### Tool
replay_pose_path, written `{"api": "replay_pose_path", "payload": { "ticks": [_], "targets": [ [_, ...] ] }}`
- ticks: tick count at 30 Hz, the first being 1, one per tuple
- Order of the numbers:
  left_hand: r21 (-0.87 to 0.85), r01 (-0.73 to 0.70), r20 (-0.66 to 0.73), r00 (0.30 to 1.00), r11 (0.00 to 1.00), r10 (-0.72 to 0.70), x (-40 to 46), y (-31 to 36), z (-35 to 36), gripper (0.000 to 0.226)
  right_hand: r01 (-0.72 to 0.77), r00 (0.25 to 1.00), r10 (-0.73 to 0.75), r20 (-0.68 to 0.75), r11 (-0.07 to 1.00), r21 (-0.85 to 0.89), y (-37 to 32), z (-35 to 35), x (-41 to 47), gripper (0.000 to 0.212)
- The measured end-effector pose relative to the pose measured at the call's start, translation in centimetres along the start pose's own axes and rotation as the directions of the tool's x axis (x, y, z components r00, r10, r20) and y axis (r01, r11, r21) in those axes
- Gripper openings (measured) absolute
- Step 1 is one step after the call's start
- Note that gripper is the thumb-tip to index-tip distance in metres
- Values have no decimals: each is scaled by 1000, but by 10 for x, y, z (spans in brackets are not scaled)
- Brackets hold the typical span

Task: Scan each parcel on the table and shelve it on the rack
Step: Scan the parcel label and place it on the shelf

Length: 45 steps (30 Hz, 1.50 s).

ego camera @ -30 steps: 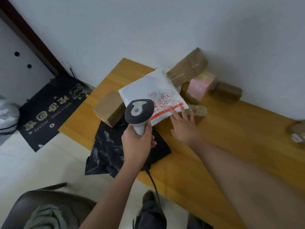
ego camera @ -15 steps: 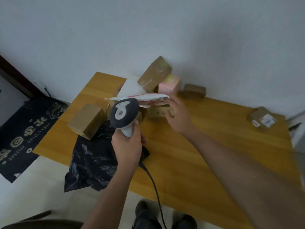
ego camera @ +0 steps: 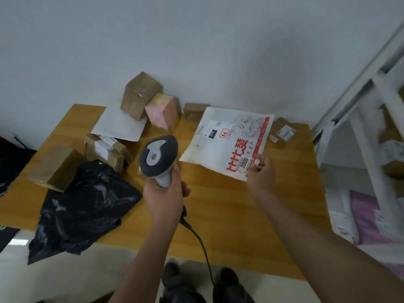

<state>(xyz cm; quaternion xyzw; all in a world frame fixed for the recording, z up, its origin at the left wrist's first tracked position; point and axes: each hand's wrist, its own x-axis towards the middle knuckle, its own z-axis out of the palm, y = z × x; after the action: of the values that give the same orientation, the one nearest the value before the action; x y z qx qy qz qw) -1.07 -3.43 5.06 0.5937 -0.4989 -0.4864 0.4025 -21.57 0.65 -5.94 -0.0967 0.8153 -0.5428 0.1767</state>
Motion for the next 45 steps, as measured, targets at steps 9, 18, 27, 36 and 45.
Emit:
{"api": "replay_pose_path", "payload": {
  "ticks": [9,18,27,36,45],
  "targets": [
    [150,29,166,985,988,-54,-28,-39,18,30,-110,850,383,361,801,-588,103,-52,-28,10],
    [231,54,249,962,971,-112,-30,-56,5,35,434,724,315,613,483,-761,115,-30,-63,75],
    [268,52,339,930,962,-145,-39,-57,3,31,463,836,30,548,498,-733,112,-24,-57,62],
    [257,27,436,889,966,-141,-55,-45,34,25,570,693,221,686,413,-710,119,-35,-43,69],
    [307,-27,515,845,951,-142,-72,-35,72,20,551,609,359,707,450,-703,122,-53,-22,73]
  ]
}}
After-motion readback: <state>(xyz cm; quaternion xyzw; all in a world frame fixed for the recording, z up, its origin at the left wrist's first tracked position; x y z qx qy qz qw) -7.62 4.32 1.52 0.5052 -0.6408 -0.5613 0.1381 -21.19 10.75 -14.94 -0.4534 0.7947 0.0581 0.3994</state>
